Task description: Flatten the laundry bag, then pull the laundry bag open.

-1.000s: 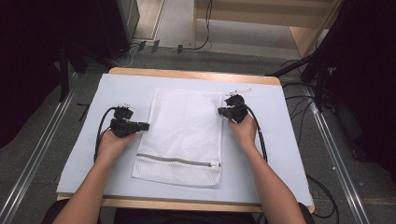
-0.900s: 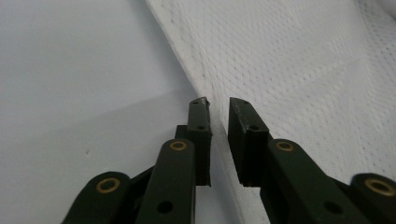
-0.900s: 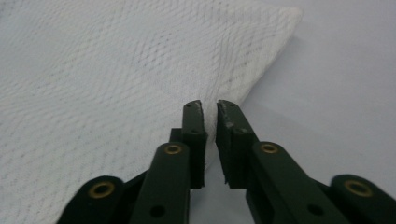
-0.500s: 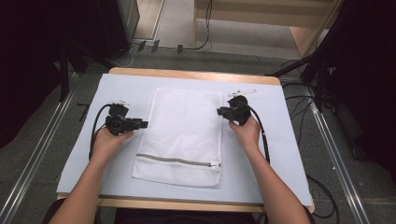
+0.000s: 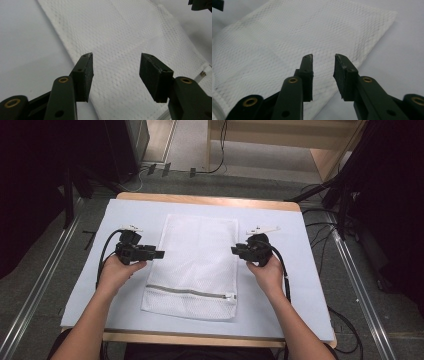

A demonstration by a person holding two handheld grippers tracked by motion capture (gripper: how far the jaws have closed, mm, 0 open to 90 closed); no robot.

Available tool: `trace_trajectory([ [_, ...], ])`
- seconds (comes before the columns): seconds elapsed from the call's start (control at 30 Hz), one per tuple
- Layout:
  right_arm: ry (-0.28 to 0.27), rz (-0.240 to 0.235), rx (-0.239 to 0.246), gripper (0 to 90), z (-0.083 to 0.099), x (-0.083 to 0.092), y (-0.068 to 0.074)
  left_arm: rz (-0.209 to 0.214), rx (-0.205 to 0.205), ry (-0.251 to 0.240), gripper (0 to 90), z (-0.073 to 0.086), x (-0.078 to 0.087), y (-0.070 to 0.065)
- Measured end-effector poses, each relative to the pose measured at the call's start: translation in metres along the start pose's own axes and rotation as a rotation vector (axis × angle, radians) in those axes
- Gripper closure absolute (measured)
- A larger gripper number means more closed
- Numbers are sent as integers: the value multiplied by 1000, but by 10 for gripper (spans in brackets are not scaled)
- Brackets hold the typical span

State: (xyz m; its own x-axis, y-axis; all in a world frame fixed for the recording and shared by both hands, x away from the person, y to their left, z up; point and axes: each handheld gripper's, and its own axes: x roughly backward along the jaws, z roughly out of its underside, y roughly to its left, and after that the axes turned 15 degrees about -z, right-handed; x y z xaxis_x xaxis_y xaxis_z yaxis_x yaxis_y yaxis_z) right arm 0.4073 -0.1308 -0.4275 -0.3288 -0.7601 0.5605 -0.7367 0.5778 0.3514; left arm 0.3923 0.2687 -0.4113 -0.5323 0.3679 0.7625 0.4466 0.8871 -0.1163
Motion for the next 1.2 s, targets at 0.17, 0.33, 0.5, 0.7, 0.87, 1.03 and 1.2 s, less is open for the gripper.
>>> trace_trajectory([
  [0.17, 18, -11, -3, 677, 13, 9, 9, 26, -26, 14, 436, -3, -2, -9],
  [0.33, 6, -33, -4, 659, 28, 16, 15, 42, -46, 7, 433, -6, -4, -19],
  [0.5, 9, -59, -15, 658, 40, 19, 20, 64, -75, -2, 434, -11, -5, -30],
  [0.7, 4, -77, -11, 654, 48, 24, 30, 84, -79, 0, 436, -13, -6, -42],
  [0.87, 12, -85, -10, 664, 56, 24, 37, 94, -120, 2, 438, -8, -5, -57],
  [1.03, 33, -88, -3, 692, 62, 22, 41, 106, -157, 3, 437, -6, -6, -70],
  [1.2, 41, -99, -12, 743, 65, 23, 47, 122, -173, 1, 431, -6, -8, -79],
])
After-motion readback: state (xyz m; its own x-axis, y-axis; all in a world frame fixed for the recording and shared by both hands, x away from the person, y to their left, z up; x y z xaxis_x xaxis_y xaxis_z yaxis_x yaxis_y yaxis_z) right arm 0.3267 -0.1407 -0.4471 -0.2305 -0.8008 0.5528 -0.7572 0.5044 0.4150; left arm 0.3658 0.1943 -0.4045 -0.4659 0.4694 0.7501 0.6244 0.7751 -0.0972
